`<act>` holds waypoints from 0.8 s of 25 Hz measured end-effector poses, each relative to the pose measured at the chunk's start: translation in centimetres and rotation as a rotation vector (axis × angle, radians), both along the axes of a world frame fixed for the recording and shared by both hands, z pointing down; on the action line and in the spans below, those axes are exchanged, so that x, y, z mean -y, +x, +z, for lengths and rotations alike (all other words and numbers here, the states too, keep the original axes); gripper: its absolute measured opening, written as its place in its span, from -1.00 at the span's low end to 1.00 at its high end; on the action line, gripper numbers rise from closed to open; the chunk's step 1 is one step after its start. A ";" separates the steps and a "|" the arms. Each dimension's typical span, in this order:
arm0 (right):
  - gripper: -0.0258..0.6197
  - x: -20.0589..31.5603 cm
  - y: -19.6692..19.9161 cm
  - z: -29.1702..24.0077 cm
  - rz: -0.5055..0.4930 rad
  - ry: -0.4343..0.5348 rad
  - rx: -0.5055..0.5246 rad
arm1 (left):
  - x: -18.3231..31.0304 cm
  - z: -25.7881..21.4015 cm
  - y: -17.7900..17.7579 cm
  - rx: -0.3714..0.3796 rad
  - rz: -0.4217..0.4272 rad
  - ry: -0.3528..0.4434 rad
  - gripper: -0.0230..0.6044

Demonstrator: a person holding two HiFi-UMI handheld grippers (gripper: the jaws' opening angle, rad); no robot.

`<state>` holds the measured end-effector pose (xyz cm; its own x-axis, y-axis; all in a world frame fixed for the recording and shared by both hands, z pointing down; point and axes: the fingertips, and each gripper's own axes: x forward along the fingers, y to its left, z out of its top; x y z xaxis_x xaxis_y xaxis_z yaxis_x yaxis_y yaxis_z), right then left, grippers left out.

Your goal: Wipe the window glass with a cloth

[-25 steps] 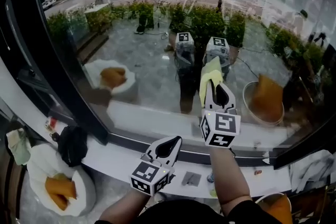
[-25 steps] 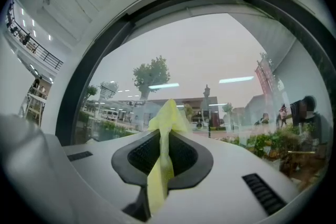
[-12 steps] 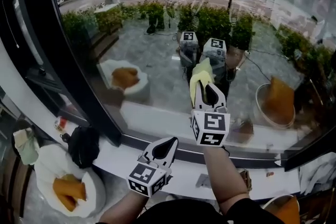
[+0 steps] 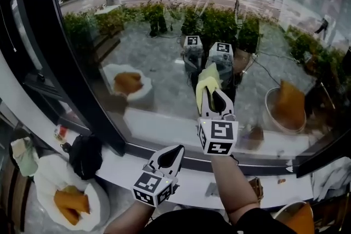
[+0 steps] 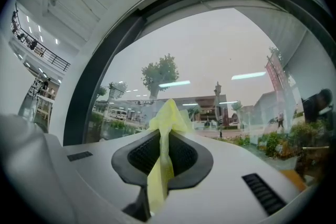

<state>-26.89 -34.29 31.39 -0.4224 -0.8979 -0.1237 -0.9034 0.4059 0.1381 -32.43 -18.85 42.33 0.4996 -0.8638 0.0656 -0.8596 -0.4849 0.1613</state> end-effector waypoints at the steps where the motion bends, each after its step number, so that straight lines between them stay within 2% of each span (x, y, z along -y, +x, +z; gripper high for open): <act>1: -0.76 0.0 0.0 -0.1 -0.002 0.002 -0.004 | 0.1 0.0 0.2 -0.002 0.006 0.000 -0.90; 20: -0.76 -0.6 -0.4 0.1 -0.056 -0.033 -0.018 | -0.7 0.2 1.2 0.001 0.031 -0.003 -0.90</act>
<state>-27.32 -33.68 31.51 -0.4741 -0.8762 -0.0862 -0.8766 0.4606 0.1393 -31.20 -18.12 42.53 0.5258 -0.8478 0.0690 -0.8445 -0.5105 0.1618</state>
